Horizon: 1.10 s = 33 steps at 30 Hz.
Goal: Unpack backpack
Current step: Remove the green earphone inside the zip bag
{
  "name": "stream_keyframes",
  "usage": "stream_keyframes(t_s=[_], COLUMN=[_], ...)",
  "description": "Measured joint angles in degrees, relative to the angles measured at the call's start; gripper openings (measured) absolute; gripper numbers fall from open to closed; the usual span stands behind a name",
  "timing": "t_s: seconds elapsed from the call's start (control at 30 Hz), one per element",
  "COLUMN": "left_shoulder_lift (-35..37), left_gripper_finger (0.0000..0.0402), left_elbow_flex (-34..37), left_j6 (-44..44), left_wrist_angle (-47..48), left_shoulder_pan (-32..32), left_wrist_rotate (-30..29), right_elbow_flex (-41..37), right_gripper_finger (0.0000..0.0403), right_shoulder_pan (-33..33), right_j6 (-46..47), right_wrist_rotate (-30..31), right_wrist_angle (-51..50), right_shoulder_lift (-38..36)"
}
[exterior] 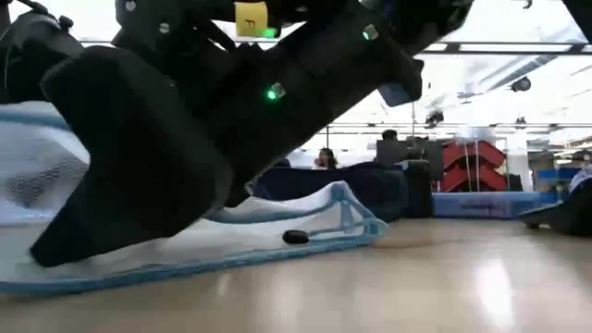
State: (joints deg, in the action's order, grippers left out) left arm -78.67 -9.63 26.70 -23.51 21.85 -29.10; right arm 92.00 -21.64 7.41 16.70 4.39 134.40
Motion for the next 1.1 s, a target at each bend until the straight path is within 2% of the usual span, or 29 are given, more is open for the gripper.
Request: stream_keyframes(t_s=[0.1, 0.23, 0.3, 0.5, 0.63, 1.0, 1.1], left_shoulder_lift=[0.0, 0.0, 0.0, 0.0, 0.0, 0.0, 0.0], left_gripper_finger=[0.0025, 0.0025, 0.0025, 0.0025, 0.0025, 0.0025, 0.0025], left_elbow_flex=[0.0, 0.0, 0.0, 0.0, 0.0, 0.0, 0.0], left_j6=[-0.3, -0.4, -0.5, -0.7, -0.7, -0.7, -0.7], left_wrist_angle=[0.0, 0.0, 0.0, 0.0, 0.0, -0.1, -0.1], left_shoulder_pan=[0.0, 0.0, 0.0, 0.0, 0.0, 0.0, 0.0], left_wrist_rotate=[-0.1, -0.2, -0.2, -0.3, -0.3, -0.4, -0.4], right_elbow_flex=[2.0, 6.3, 9.6, 21.4, 25.4, 22.3, 18.1], right_gripper_finger=[0.0168, 0.0046, 0.0014, 0.0006, 0.0003, 0.0, 0.0], right_shoulder_pan=[0.2, 0.3, -0.1, -2.4, -3.9, -6.1, -6.9], right_j6=[0.3, 0.3, -1.0, -1.5, -0.3, 14.2, 18.1], right_wrist_rotate=[1.1, 1.8, 1.8, 1.0, 0.6, -1.0, -4.9], right_wrist_angle=[-6.4, -16.1, -22.7, -44.7, -56.6, -81.1, -85.9], right_shoulder_lift=[-0.3, -0.3, -0.2, 0.2, -0.4, -9.6, -13.9])
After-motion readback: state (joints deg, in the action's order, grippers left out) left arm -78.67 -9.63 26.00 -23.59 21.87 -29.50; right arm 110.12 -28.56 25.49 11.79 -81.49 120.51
